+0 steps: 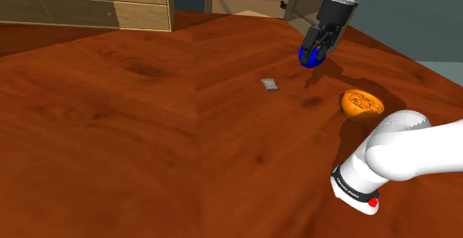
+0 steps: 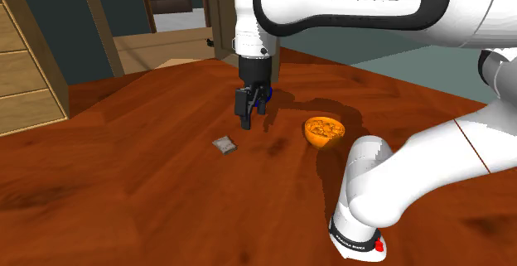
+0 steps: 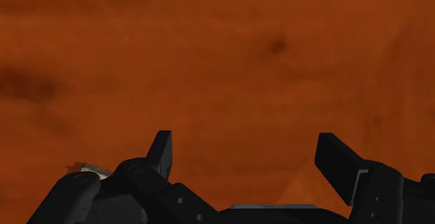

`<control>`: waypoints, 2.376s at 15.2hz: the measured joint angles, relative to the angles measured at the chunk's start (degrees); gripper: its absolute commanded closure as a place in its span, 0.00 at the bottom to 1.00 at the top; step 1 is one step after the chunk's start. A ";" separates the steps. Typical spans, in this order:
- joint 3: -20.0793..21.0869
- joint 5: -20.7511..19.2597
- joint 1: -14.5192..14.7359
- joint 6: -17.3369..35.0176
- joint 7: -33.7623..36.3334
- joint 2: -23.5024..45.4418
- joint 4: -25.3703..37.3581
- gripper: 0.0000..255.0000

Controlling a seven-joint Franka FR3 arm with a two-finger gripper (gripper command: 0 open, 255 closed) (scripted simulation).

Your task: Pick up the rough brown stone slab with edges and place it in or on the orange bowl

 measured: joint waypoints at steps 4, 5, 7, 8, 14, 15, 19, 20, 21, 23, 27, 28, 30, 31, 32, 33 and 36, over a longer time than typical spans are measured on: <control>0.27 -0.54 -0.93 3.00 1.31 3.72 0.12 0.00; 0.46 -0.73 -1.30 4.46 1.98 5.49 0.16 0.00; 0.48 -1.39 -2.26 7.67 3.03 9.13 0.01 0.00; 0.56 -1.68 -2.69 8.60 3.76 10.90 0.59 0.00; 0.67 -3.69 -5.28 16.63 8.02 22.57 2.56 0.00; 0.50 -4.11 -5.77 17.66 8.61 25.11 3.82 0.00; -0.03 -5.71 -7.40 21.40 11.47 33.52 7.30 0.00; -0.16 -6.08 -7.73 22.30 12.30 35.24 7.83 0.00; -0.28 -6.46 -8.04 23.41 13.17 37.45 8.65 0.00; -1.00 -7.30 -8.95 25.01 14.17 40.93 9.91 0.00; -1.93 -8.57 -10.01 27.03 17.39 48.82 14.64 0.00; -2.15 -8.83 -10.19 27.34 18.26 50.59 15.78 0.00; -3.06 -9.34 -11.02 27.72 19.10 55.14 19.43 0.00; -3.37 -9.54 -11.21 28.19 19.89 57.11 20.60 0.00; -3.82 -9.73 -11.60 28.51 20.31 59.00 21.89 0.00; -4.19 -9.88 -11.87 28.83 20.95 61.17 23.46 0.00; -5.18 -10.03 -12.67 28.65 22.35 66.90 28.57 0.00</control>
